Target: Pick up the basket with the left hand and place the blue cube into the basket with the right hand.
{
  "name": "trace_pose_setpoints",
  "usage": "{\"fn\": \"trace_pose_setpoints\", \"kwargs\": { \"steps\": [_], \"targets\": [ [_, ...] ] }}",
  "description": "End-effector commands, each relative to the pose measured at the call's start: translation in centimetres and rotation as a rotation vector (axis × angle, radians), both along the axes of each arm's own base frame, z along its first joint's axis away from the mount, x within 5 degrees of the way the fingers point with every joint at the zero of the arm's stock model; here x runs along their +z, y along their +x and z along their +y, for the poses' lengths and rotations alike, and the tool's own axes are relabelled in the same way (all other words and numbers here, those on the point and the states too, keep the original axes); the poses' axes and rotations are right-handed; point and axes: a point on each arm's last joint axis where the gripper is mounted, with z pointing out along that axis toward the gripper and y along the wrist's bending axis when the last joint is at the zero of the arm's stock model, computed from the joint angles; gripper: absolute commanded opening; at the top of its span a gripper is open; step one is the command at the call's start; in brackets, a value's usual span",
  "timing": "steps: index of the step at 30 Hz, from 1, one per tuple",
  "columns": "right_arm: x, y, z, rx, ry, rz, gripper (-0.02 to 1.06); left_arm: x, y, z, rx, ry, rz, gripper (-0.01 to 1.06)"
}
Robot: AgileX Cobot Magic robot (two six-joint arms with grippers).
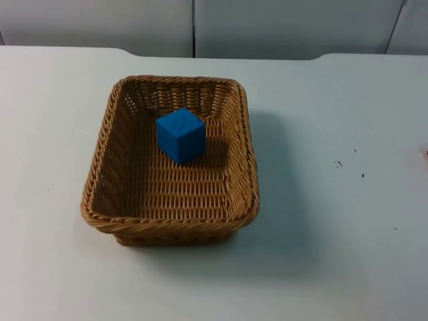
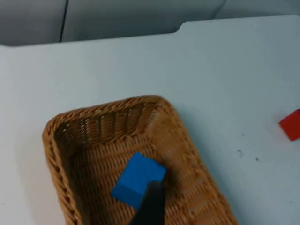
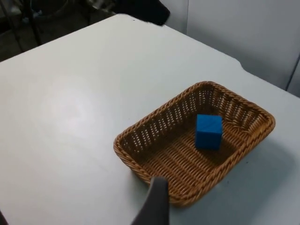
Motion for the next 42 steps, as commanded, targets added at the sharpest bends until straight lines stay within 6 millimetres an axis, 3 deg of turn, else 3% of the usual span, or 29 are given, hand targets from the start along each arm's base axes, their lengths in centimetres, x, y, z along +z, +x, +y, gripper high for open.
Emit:
{"fn": "trace_pose_setpoints", "kwargs": {
  "steps": [1, 4, 9, 11, 12, 16, 17, 21, 22, 26, 31, 42],
  "targets": [
    [-0.1, 0.1, -0.1, 0.005, -0.025, -0.035, 0.77, 1.7, -1.8, -0.2, -0.054, -0.007, -0.022, 0.79],
    [-1.1, 0.4, 0.1, 0.004, -0.039, -0.059, 0.77, 4.1, -5.3, -0.1, -0.149, 0.008, -0.076, 0.79],
    [-3.1, 0.6, 0.4, 0.008, -0.039, -0.049, 0.77, 4.9, -9.9, 0.6, -0.174, 0.008, -0.142, 0.79],
    [-4.0, 0.5, 0.3, 0.008, -0.042, -0.037, 0.77, 4.2, -13.2, 1.3, -0.164, 0.027, -0.192, 0.79],
    [-4.0, 0.5, 0.3, 0.008, -0.042, -0.037, 0.77, 4.2, -13.2, 1.3, -0.164, 0.027, -0.192, 0.79],
    [-4.4, 0.2, 0.0, 0.007, -0.039, -0.019, 0.77, 2.3, -18.3, 2.5, -0.144, 0.069, -0.298, 0.79],
    [-4.4, 0.2, 0.0, 0.007, -0.039, -0.019, 0.77, 2.3, -18.3, 2.5, -0.144, 0.069, -0.298, 0.79],
    [-4.8, -0.5, -0.6, 0.009, -0.035, -0.018, 0.77, 0.4, -22.6, 4.1, -0.045, 0.111, -0.351, 0.79],
    [-4.8, -0.5, -0.6, 0.009, -0.035, -0.018, 0.77, 0.4, -22.6, 4.1, -0.045, 0.111, -0.351, 0.79],
    [-5.8, -1.8, -1.9, 0.008, -0.032, -0.008, 0.77, -0.8, -26.2, 6.5, 0.153, 0.177, -0.378, 0.79],
    [-6.3, -3.2, -3.4, -0.005, -0.011, -0.002, 0.77, -1.8, -28.9, 7.7, 0.237, 0.185, -0.379, 0.79],
    [-7.3, -6.2, -6.6, -0.034, 0.052, 0.009, 0.77, -3.4, -29.3, 8.4, 0.262, 0.287, -0.212, 0.79]
  ]
}}
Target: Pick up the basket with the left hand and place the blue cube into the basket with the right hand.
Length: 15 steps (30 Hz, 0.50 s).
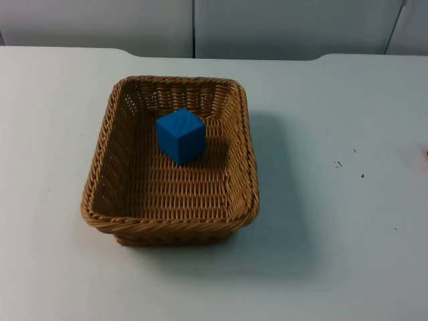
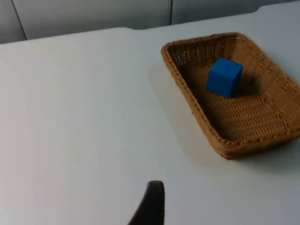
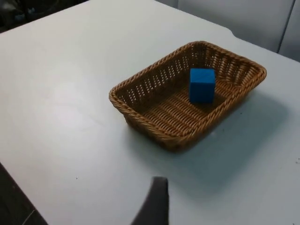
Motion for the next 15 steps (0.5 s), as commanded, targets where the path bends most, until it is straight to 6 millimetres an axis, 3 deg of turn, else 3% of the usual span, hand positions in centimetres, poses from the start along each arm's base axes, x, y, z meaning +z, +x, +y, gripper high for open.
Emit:
{"fn": "trace_pose_setpoints", "kwargs": {
  "steps": [1, 7, 15],
  "targets": [
    [-0.2, -0.5, -0.5, 0.001, 0.024, -0.003, 0.77, -0.3, -0.1, 0.2, 0.012, 0.009, 0.022, 0.79],
    [-0.2, -1.8, -1.6, 0.014, 0.107, -0.055, 0.77, -0.3, -0.1, 0.2, 0.015, 0.011, 0.02, 0.79],
    [-0.6, -2.3, -2.1, 0.017, 0.038, 0.024, 0.77, -0.6, 0.3, 0.2, 0.024, 0.015, 0.007, 0.79]
  ]
}}
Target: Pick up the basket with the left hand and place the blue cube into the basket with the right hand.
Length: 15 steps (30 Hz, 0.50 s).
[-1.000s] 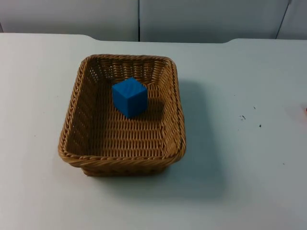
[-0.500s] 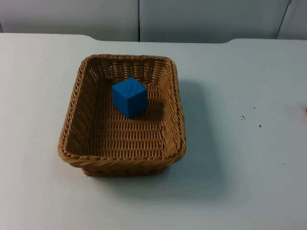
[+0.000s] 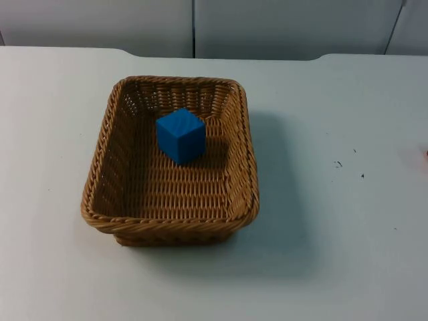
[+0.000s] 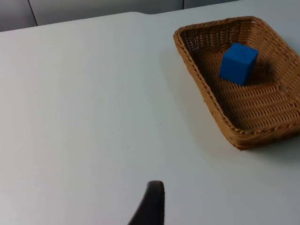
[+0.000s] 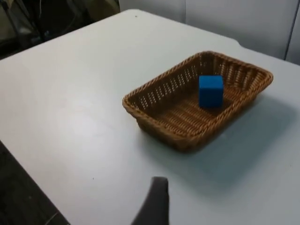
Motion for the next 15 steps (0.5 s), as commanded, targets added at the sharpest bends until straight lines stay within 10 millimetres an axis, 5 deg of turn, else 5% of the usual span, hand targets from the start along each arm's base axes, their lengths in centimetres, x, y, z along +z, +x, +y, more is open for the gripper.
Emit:
{"fn": "trace_pose_setpoints", "kwargs": {
  "steps": [1, 15],
  "targets": [
    [-0.1, -0.2, -0.2, 0.004, -0.014, 0.014, 0.77, 0.0, 0.0, 0.0, 0.001, -0.007, -0.013, 0.79],
    [-1.3, 0.2, -0.5, -0.047, -0.093, 0.059, 0.77, 0.0, 0.0, 0.0, 0.001, -0.007, -0.013, 0.79]
  ]
}}
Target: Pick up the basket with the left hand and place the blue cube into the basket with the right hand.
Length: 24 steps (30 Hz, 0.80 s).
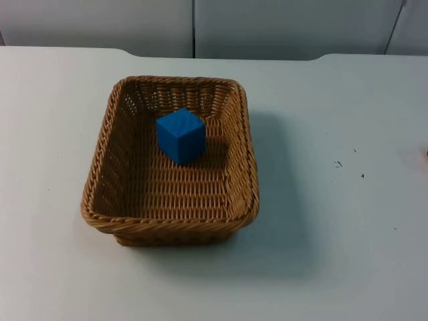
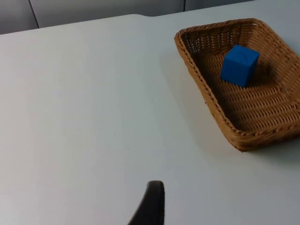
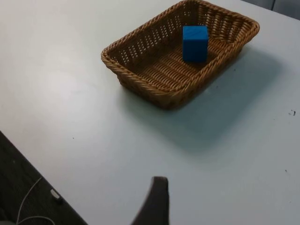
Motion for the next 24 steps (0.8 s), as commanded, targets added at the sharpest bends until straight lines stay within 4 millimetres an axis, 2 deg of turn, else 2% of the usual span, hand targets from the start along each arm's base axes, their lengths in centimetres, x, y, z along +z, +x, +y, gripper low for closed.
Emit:
{"fn": "trace_pose_setpoints", "kwargs": {
  "steps": [1, 7, 10, 11, 12, 13, 14, 16, 24],
  "targets": [
    [-0.11, 0.13, 0.04, -0.001, 0.004, -0.01, 0.77, 0.0, -0.01, 0.0, -0.002, -0.009, -0.008, 0.79],
    [-0.11, 0.13, 0.04, -0.001, 0.004, -0.01, 0.78, 0.0, -0.01, 0.0, -0.002, -0.009, -0.008, 0.79],
    [-0.11, 0.13, 0.04, -0.001, 0.004, -0.01, 0.83, 0.0, -0.01, 0.0, -0.002, -0.009, -0.008, 0.79],
    [-0.11, 0.13, 0.04, -0.001, 0.004, -0.01, 0.9, 0.0, -0.01, 0.0, -0.002, -0.009, -0.008, 0.81],
    [-0.11, 0.13, 0.04, -0.001, 0.004, -0.01, 1.0, 0.0, -0.01, 0.0, -0.002, -0.009, -0.008, 0.87],
    [-0.11, 0.13, 0.04, -0.001, 0.004, -0.01, 1.05, 0.0, -0.01, 0.0, -0.002, -0.009, -0.008, 0.95],
    [-0.11, 0.13, 0.04, -0.001, 0.004, -0.01, 1.05, 0.0, -0.01, 0.0, -0.002, -0.009, -0.008, 0.95],
    [-0.11, 0.13, 0.04, -0.001, 0.004, -0.01, 1.05, 0.0, -0.01, 0.0, -0.002, -0.009, -0.008, 1.05],
    [-0.11, 0.13, 0.04, -0.001, 0.004, -0.01, 1.05, 0.0, -0.01, 0.0, -0.002, -0.009, -0.008, 1.05]
  ]
}}
